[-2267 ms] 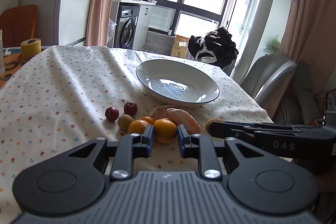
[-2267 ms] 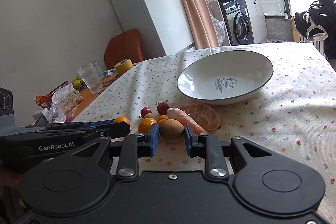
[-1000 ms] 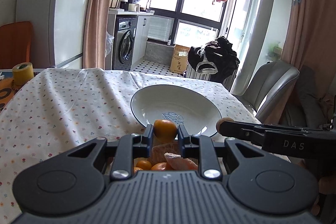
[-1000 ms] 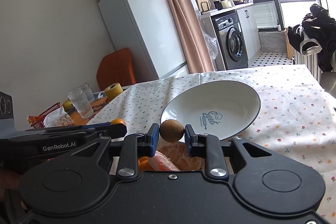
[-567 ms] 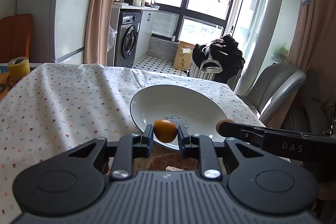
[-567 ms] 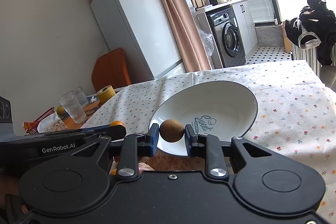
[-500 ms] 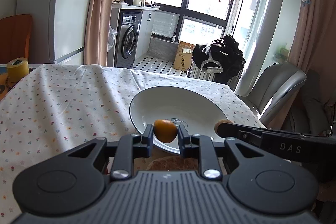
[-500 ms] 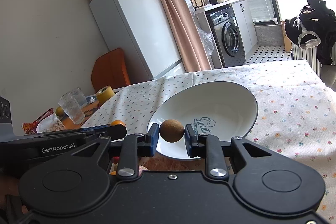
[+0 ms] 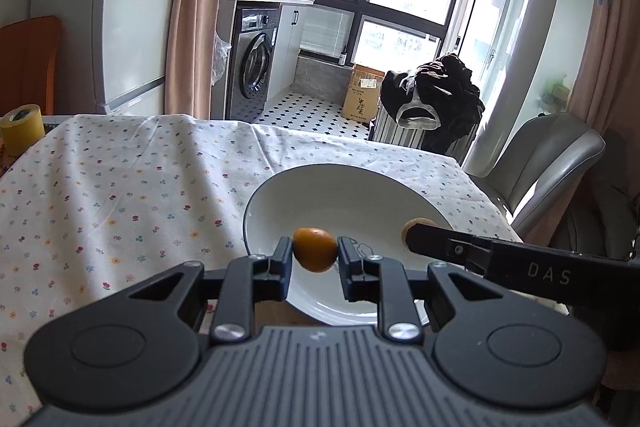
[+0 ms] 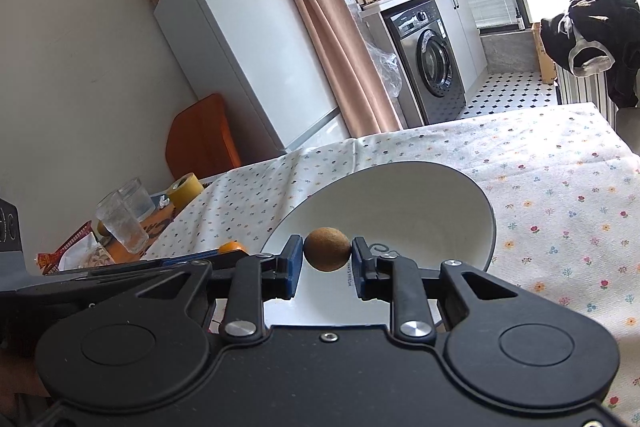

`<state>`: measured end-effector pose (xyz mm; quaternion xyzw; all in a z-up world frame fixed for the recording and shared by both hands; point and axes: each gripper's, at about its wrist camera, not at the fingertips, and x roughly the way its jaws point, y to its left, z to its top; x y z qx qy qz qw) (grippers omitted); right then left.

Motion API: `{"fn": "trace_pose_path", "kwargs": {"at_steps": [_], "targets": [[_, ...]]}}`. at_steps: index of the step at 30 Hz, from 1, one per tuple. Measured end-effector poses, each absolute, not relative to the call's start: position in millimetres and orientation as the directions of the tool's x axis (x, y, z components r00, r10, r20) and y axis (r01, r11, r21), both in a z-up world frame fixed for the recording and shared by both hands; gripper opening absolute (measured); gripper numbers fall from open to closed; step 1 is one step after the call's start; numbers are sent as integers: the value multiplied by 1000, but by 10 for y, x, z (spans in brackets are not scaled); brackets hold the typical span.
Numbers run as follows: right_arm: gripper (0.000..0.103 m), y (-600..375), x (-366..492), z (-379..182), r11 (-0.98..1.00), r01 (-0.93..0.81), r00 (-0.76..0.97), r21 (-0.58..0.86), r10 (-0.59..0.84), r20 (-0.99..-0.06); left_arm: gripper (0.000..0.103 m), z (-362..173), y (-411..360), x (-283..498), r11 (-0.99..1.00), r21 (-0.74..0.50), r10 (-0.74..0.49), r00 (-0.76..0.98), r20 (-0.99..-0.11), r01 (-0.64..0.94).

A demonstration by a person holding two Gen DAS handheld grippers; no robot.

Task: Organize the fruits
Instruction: 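Carry tangerine into white bowl and open left gripper while right releases kiwi there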

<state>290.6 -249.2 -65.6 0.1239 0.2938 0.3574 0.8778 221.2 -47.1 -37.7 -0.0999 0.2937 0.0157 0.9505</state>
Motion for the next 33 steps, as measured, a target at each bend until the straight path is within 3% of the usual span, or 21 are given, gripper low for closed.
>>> {"fn": "trace_pose_path", "kwargs": {"at_steps": [13,21,26,30,33], "targets": [[25,-2516,2984,-866,723,-532,551,441,691,-468,25,-677,-597,2462,983,-161,-31,778,-628,-91],[27,-2490,2962,-856,725,-535,553,433,689,-469,27,-663,-532,2357,975,-185,-17,789,-614,-123],[32,-2489,2933,-829,719,-547,565,429,695,-444,34,-623,-442,2181,969,-194,4,796,-606,-152],[48,-2468,2903,-777,727,-555,577,404,687,-443,36,-555,-337,2041,960,-219,9,804,-594,-172],[49,-2471,2886,-704,725,-555,578,408,689,-437,43,-500,-298,1928,961,-208,27,814,-581,-180]]}}
